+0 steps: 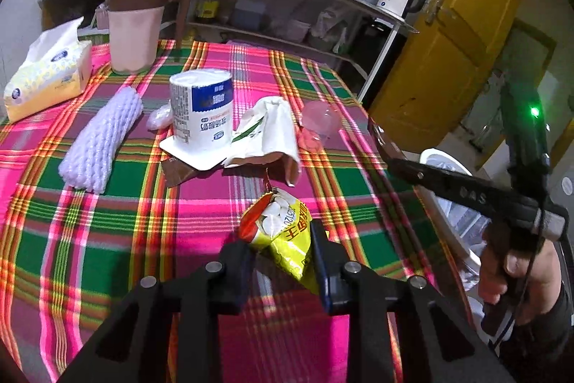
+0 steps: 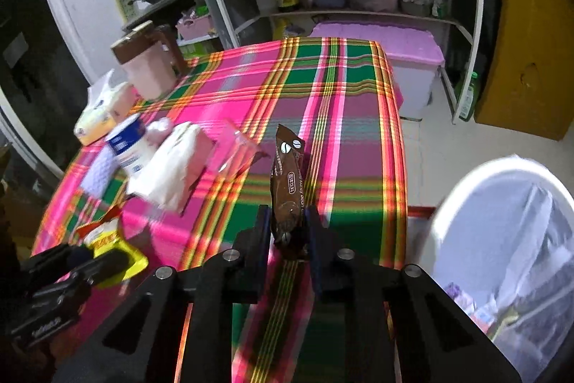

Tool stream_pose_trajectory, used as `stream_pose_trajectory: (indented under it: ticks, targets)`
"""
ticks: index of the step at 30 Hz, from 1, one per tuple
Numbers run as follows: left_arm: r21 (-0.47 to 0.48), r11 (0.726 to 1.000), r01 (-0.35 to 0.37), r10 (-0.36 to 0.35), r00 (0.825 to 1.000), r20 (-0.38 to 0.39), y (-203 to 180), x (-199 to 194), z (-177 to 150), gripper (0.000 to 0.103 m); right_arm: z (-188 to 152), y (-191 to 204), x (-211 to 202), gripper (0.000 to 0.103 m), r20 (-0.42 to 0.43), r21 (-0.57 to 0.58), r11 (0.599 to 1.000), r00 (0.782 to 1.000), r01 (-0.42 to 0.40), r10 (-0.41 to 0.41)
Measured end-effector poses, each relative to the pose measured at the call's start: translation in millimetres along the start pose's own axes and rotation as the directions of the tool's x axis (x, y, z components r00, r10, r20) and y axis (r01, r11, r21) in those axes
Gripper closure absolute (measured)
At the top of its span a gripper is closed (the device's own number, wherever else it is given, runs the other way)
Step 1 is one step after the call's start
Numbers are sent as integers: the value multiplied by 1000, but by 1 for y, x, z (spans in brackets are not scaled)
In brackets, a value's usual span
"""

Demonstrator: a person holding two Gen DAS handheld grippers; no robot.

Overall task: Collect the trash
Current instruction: 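Carry both wrappers over the white bin and open both tools to drop them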

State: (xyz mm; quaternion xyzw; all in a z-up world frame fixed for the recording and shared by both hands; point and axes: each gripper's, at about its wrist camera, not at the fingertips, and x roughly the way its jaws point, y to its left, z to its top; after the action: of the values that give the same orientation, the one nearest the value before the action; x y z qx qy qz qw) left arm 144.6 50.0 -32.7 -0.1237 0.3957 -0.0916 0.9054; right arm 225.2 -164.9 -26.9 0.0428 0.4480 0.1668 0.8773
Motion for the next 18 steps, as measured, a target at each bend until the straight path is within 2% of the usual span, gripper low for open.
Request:
stream_pose_trajectory:
  ticks: [8,18]
  targets:
    - [24,1000,4,-5,999,39,-26,-30,-11,73,-33,5,-54,83,53,26,999,998,-39,37]
    - [68,997,26,-30,998,58,-60,-52,-23,73,-63,0,-99,83,107,40,999,994,-26,22]
